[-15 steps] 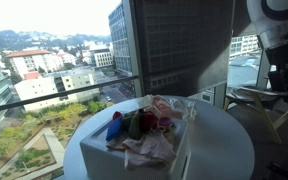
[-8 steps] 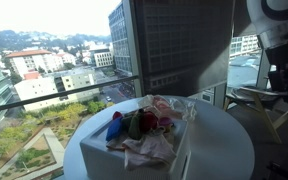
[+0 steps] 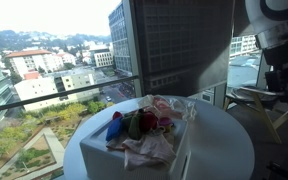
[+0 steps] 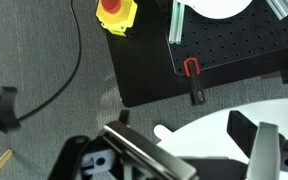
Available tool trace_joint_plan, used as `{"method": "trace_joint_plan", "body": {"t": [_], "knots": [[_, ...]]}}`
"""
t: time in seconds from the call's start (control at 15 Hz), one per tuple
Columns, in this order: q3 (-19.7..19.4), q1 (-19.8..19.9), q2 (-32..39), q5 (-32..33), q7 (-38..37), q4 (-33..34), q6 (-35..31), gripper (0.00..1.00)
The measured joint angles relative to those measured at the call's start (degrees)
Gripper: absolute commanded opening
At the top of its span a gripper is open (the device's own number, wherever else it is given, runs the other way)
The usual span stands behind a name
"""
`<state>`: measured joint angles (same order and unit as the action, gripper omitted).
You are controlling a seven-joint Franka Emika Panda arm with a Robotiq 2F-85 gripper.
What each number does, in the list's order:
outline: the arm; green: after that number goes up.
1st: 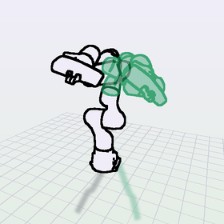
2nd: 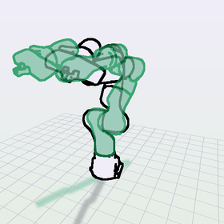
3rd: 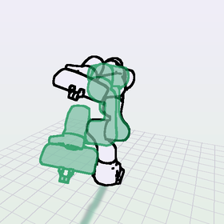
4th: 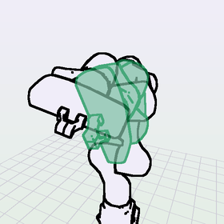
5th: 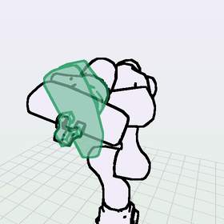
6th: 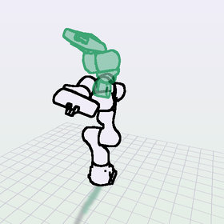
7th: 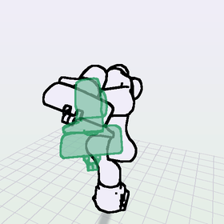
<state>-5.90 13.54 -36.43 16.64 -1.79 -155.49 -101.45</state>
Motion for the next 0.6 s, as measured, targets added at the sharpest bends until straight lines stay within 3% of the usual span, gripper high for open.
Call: {"method": "trace_joint_plan", "body": {"t": [0.27,0.6], "knots": [[3.44,-5.5,2.2,-3.84,-3.54,0.83,-6.63,1.0],[9.86,-12.37,9.5,-6.38,-6.86,6.6,-15.04,1.0]]}}
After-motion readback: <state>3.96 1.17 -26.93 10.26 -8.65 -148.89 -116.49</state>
